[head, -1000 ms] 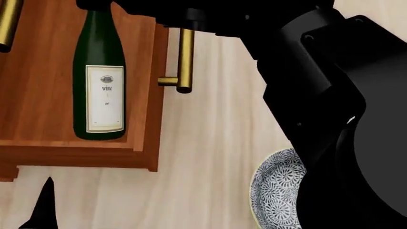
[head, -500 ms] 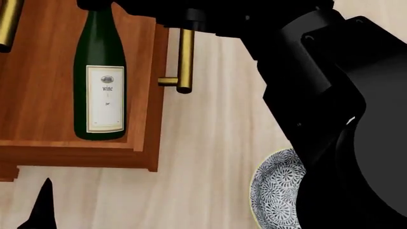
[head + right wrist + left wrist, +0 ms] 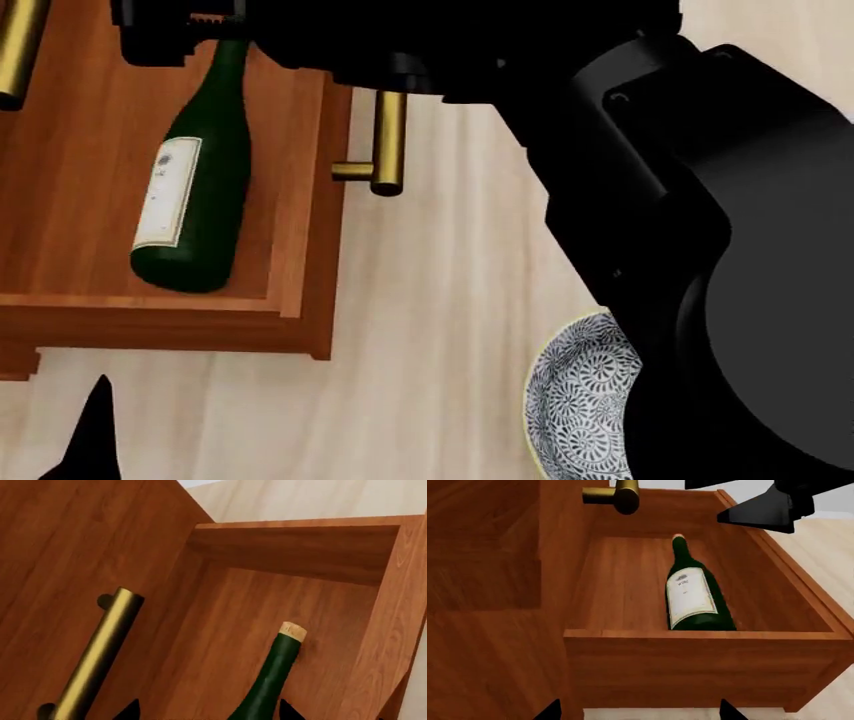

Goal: Put the wine bottle in the bottom drawer of the cabinet.

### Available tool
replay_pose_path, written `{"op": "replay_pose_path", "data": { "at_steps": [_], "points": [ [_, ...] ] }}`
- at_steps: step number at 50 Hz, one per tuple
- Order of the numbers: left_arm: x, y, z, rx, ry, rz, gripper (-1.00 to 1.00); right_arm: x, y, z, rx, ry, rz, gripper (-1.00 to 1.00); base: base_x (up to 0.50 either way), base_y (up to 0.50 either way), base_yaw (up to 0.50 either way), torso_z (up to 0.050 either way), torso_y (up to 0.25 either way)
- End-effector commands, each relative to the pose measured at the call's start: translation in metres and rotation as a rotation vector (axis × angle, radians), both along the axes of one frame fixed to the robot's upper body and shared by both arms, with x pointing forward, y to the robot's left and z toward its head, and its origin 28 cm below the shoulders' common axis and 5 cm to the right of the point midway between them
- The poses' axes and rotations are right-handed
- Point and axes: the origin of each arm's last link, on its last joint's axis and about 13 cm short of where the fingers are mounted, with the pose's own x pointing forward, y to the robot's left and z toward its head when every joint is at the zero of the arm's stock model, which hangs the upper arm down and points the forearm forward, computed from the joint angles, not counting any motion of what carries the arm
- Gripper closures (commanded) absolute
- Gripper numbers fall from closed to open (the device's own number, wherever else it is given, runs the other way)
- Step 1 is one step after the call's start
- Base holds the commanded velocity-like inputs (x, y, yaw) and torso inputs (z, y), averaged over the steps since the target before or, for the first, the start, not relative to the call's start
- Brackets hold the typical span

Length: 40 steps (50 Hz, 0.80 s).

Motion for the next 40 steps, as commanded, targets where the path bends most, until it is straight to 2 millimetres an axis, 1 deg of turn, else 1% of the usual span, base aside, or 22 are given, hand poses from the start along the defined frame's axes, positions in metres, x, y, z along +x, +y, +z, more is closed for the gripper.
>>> {"op": "replay_pose_path", "data": {
  "at_steps": [1,24,25,26,40],
  "points": [
    [0.0,0.0,-0.003,-0.008,0.012,-0.008,-1.0,0.001,0.001,-0.009,-0.041,0.021,0.0,-1.0,0.0,0.0,0.0,0.0,0.0],
    [0.0,0.0,-0.001,-0.004,0.004,-0.003,-1.0,0.001,0.001,-0.009,-0.041,0.021,0.0,-1.0,0.0,0.0,0.0,-0.001,-0.001],
    [0.0,-0.001,-0.001,-0.004,0.004,-0.004,-1.0,-0.001,-0.019,0.016,-0.227,-0.029,-0.179,-1.0,0.0,0.0,0.0,0.0,0.0],
    [0.0,-0.001,0.0,-0.004,0.004,-0.004,-1.0,0.0,-0.022,0.017,-0.273,-0.059,-0.201,-1.0,0.0,0.0,0.0,0.0,0.0],
    [-0.001,0.0,0.003,-0.005,-0.001,0.0,-1.0,-0.004,-0.026,0.041,-0.212,-0.114,-0.18,-1.0,0.0,0.0,0.0,0.0,0.0]
  ]
}}
